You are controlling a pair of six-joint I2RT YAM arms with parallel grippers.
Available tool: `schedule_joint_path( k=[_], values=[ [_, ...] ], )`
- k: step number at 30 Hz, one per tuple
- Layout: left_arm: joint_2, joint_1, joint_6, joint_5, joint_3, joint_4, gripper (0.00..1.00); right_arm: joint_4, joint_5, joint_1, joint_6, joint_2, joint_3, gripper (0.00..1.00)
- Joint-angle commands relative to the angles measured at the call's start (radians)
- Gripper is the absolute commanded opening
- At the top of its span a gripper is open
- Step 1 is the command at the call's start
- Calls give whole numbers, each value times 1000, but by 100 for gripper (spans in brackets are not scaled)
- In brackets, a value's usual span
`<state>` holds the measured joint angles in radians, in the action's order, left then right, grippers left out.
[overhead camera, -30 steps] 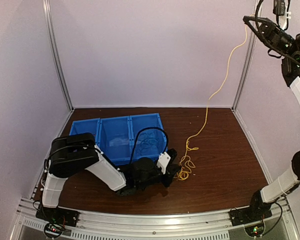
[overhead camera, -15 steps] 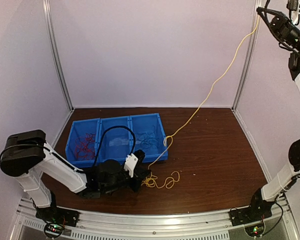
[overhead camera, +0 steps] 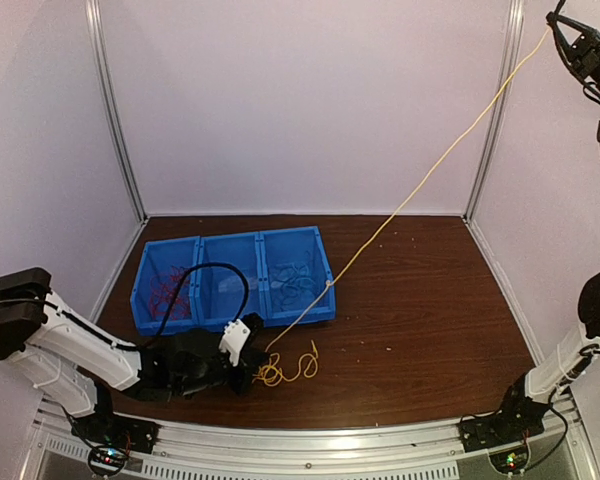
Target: Untangle the cables
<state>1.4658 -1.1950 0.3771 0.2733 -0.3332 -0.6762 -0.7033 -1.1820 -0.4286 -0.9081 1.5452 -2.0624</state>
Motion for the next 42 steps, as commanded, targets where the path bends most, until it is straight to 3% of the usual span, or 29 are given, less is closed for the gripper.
schedule_joint_path(
  k=[1, 7, 12, 14, 15, 17, 19, 21, 24, 29, 37, 42],
  values=[
    [-35, 0, 1, 42, 12, 29, 0, 34, 55, -16, 51, -33, 45, 0],
    [-77, 0, 9, 52, 51, 55, 0, 160, 49, -24, 184, -60, 132, 0],
    [-194, 0, -59, -47, 64, -57, 0, 74, -82, -16, 253, -194, 581, 0],
    [-213, 0, -79, -85, 38, -91, 0, 228, -122, -6, 471, -276, 763, 0],
    [-212, 0, -89, -102, 18, -96, 0, 384, -128, 0, 715, -319, 823, 0],
    [-192, 0, -109, -133, -30, -96, 0, 933, -68, 38, 1247, -388, 886, 8],
    [-151, -1, -125, -166, -82, -83, 0, 1273, 34, 102, 1657, -437, 941, 23],
    [-104, -1, -137, -202, -129, -73, 0, 1464, 106, 150, 1885, -476, 1013, 42],
    [-31, -1, -141, -236, -167, -90, 0, 1666, 130, 176, 2069, -497, 1069, 56],
    [65, -2, -147, -273, -214, -99, 0, 1804, 62, 249, 2152, -467, 1096, 59],
    [96, -1, -158, -290, -230, -93, 0, 1453, 174, 643, 1814, -385, 1135, 57],
    [132, 0, -174, -244, -242, -88, 0, 1435, 322, 872, 1788, -247, 1065, 55]
  ],
)
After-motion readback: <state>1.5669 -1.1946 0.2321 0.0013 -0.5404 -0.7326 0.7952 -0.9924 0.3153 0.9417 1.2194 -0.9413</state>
